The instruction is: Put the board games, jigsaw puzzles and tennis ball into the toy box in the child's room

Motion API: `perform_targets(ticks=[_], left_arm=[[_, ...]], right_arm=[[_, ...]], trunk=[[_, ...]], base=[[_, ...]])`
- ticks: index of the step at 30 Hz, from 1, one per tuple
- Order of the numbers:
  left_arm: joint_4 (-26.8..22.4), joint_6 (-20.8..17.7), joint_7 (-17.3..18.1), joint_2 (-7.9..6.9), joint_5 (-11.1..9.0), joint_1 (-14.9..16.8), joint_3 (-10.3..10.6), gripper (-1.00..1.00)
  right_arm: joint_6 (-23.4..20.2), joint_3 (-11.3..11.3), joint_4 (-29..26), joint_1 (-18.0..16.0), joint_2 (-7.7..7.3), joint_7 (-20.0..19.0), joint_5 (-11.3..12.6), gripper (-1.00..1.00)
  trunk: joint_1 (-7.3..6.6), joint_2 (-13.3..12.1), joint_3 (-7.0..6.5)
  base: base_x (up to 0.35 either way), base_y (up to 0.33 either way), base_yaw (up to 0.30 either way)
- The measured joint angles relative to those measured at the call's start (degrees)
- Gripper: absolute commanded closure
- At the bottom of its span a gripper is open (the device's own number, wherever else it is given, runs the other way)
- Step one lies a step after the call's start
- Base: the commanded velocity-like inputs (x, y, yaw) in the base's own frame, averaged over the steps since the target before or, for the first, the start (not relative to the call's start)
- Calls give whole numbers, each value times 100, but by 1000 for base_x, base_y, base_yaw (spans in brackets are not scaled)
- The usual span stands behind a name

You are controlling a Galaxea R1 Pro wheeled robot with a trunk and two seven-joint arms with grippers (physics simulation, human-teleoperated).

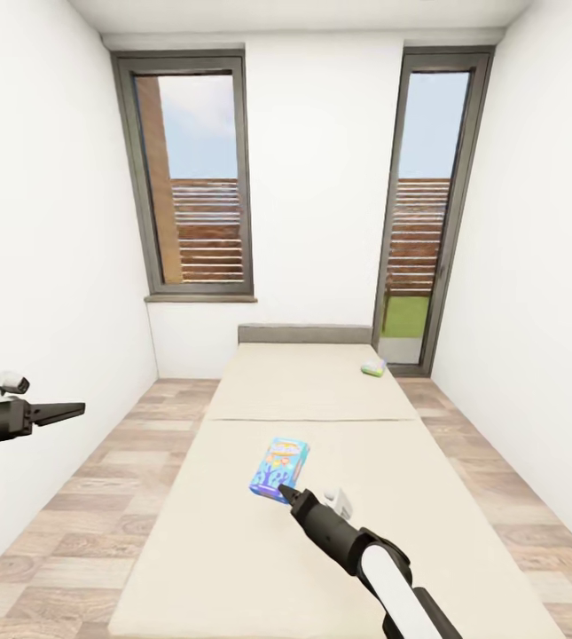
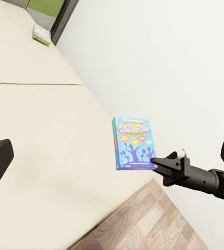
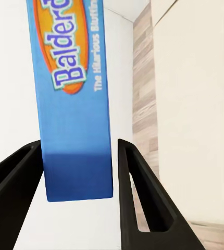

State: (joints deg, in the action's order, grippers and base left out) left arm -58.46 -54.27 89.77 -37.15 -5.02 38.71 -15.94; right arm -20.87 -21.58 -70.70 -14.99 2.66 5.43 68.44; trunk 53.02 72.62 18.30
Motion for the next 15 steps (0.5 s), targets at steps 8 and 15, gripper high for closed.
perform_targets(ticks=[8,15], left_arm=[[0,12,0,5,-3,0,67,-100],[0,60,0,7,-5,0,72,-100]], right_arm=[[5,-6,9,0,-27,2,2,100],[10,-12,21,0,-23,3,-5,100]], trunk=[[-155,-282,-167],[-155,-283,-213]], base=[[0,0,182],[0,0,212]])
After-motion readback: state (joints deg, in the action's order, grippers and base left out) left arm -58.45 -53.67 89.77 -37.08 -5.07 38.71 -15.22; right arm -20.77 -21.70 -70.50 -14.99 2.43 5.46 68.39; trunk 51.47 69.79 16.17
